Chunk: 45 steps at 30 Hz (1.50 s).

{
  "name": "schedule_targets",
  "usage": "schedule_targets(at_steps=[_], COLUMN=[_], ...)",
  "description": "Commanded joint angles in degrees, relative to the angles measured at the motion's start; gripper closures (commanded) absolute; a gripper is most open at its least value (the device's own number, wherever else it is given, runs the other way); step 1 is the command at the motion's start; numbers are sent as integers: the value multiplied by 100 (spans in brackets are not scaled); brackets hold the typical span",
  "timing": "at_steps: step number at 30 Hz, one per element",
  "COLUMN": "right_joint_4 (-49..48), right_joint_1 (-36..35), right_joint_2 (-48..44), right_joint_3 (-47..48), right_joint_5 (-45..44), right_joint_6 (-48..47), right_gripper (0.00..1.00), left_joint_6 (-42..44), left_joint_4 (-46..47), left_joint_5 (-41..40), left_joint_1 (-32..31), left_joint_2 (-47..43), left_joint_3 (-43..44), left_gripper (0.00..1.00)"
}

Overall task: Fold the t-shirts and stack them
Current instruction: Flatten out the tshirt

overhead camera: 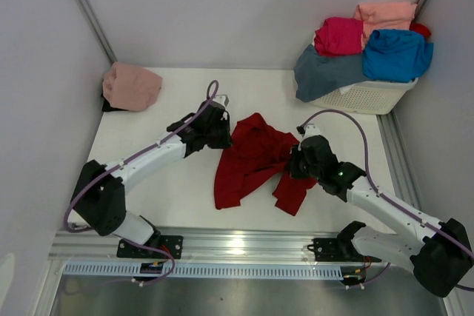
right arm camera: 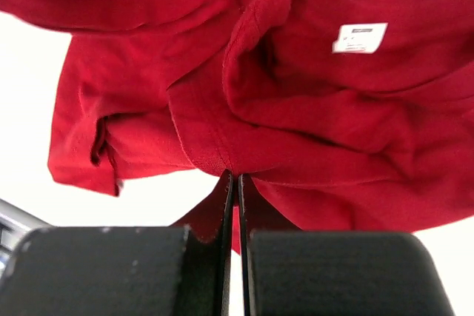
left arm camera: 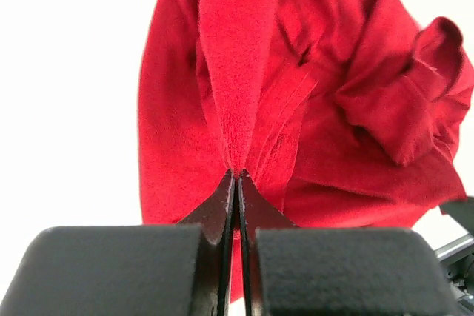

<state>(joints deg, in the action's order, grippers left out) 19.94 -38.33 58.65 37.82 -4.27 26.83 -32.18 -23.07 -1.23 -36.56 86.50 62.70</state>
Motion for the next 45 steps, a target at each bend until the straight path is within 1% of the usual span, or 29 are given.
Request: schedule_targets(at_steps=[1, 2, 6, 9, 10, 11, 12, 13, 14, 21, 24, 28, 29, 31, 32, 33, 34, 35, 36, 37, 38, 40, 41, 42, 43, 45], right_joint_4=[281, 308, 291, 177, 150, 124, 106, 71, 54, 45, 115, 71, 62, 106, 219, 255, 308, 352, 370, 387, 387, 326, 213, 125, 2, -446], right_joint_1=[141, 141, 150, 150, 141, 141, 141, 141, 141, 133, 141, 150, 150, 176, 202, 316, 395, 474, 641, 729, 791, 905, 923, 941, 985, 1020], right_joint_2=[-47, -3, 199, 366, 392, 393, 393, 349, 314, 217, 33, -494, -573, -662, -645, -558, -531, -487, -425, -416, -407, -433, -468, -521, -652, -820], right_joint_3=[435, 462, 445, 357, 340, 314, 270, 252, 234, 199, 269, 462, 611, 874, 1241, 1454, 1673, 2102, 2306, 2500, 2850, 3151, 3274, 3441, 3494, 3548], right_joint_5=[-154, -127, 110, 278, 321, 365, 366, 366, 357, 340, 138, -407, -677, -1047, -1484, -1680, -1847, -2119, -2269, -2436, -2829, -3305, -3569, -4033, -4255, -4746], right_joint_6=[-309, -319, -266, -143, -117, -90, -90, -81, -64, -90, -73, -160, -213, -370, -406, -441, -459, -512, -564, -617, -748, -977, -1256, -1424, -1591, -2108], right_gripper=[100, 100, 87, 82, 82, 82, 91, 97, 100, 100, 100, 100, 100, 100, 100, 100, 100, 100, 100, 100, 100, 100, 100, 100, 100, 100], left_joint_6=[441, 528, 591, 555, 555, 538, 546, 555, 555, 573, 599, 766, 905, 1073, 1204, 1275, 1441, 1530, 1618, 1845, 1969, 2407, 2558, 2716, 2935, 3086], left_joint_4=[-364, -382, -418, -383, -365, -347, -347, -330, -330, -277, -338, -531, -584, -891, -1066, -1416, -1576, -1874, -2024, -2113, -2279, -2421, -2526, -2536, -2492, -2272], left_joint_5=[-377, -421, -483, -430, -413, -404, -395, -395, -395, -342, -395, -746, -816, -1106, -1246, -1570, -1712, -1853, -2115, -2222, -2284, -2555, -2696, -2854, -3134, -3208], left_joint_1=[17, 17, 17, 17, 17, 8, 17, 17, 17, 8, 17, 17, 17, 17, 17, 17, 17, 17, 17, 17, 17, 17, 17, 17, 17, 17], left_joint_2=[-476, -520, -599, -599, -590, -608, -617, -651, -669, -678, -748, -1073, -1152, -1302, -1337, -1372, -1407, -1442, -1547, -1618, -1697, -1986, -2101, -2215, -2599, -3023], left_joint_3=[269, 304, 287, 191, 182, 164, 147, 112, 94, 67, 76, 242, 287, 637, 760, 1171, 1305, 1437, 1812, 1921, 2113, 2351, 2370, 2396, 2205, 2115], left_gripper=[99, 99, 99, 99, 99, 100, 99, 100, 99, 100, 99, 99, 99, 99, 99, 99, 99, 99, 99, 99, 99, 99, 99, 99, 99, 99])
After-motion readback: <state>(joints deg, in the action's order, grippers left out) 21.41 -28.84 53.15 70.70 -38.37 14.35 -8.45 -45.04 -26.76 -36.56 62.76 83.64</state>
